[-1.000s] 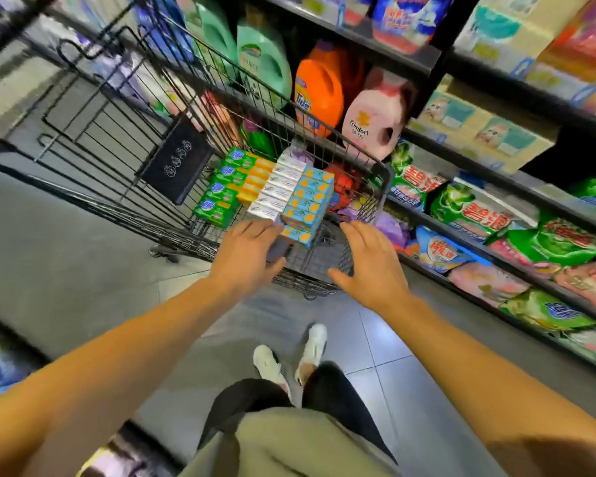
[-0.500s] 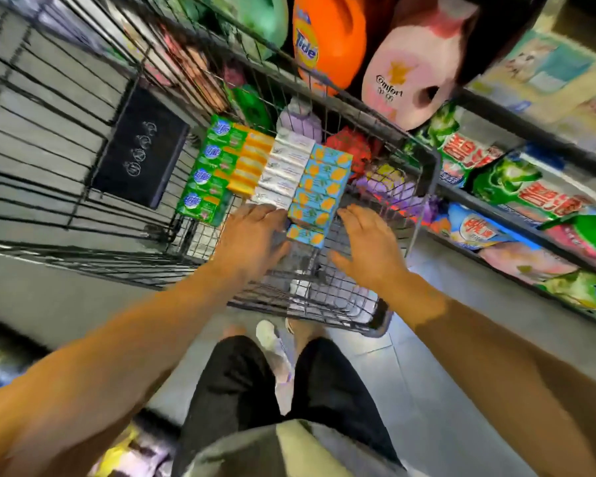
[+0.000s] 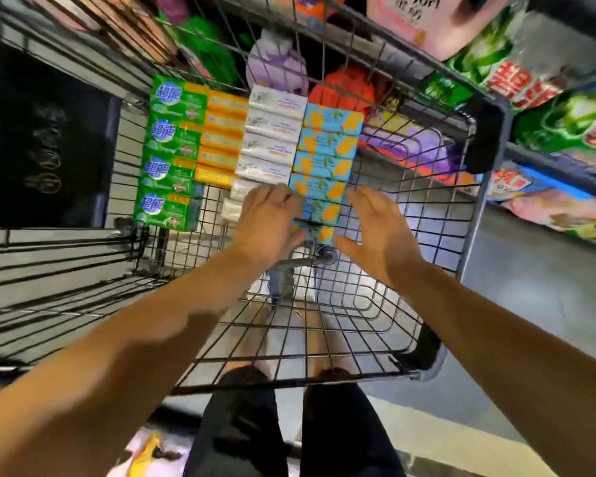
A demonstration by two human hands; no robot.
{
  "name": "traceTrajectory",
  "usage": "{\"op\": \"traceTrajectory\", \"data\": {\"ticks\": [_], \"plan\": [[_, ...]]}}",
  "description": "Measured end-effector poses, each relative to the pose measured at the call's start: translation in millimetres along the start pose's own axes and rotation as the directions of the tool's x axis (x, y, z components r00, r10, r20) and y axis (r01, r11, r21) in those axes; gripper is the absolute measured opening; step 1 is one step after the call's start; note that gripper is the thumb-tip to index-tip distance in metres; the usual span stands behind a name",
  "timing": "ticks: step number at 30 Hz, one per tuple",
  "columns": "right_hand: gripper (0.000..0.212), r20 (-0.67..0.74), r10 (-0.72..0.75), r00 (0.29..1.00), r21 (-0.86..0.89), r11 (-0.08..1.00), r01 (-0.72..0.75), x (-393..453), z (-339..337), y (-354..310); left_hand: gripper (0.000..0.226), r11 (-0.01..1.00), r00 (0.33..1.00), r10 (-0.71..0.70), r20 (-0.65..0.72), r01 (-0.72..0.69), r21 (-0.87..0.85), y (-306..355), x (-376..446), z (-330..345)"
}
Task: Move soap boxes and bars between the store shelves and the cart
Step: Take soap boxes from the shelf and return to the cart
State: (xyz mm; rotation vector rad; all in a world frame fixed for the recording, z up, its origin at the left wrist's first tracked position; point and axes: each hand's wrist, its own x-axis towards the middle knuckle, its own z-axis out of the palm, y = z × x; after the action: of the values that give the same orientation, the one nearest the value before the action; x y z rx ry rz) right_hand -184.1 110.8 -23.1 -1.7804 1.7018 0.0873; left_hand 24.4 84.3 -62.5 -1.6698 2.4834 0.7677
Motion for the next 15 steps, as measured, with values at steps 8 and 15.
{"op": "traceTrajectory", "data": {"ticks": [8, 15], "plan": [[0.07, -0.082, 0.057, 0.995, 0.086, 0.995, -0.05, 2, 19, 6, 0.058, 0.982, 0.984, 0.11, -0.137, -0.087, 0.167, -3, 16, 20], [0.065, -0.091, 0.125, 0.988, 0.156, 0.982, -0.11, 0, 5, 4, 0.052, 0.986, 0.988, 0.111, -0.112, -0.094, 0.141, 2, 12, 9]]}}
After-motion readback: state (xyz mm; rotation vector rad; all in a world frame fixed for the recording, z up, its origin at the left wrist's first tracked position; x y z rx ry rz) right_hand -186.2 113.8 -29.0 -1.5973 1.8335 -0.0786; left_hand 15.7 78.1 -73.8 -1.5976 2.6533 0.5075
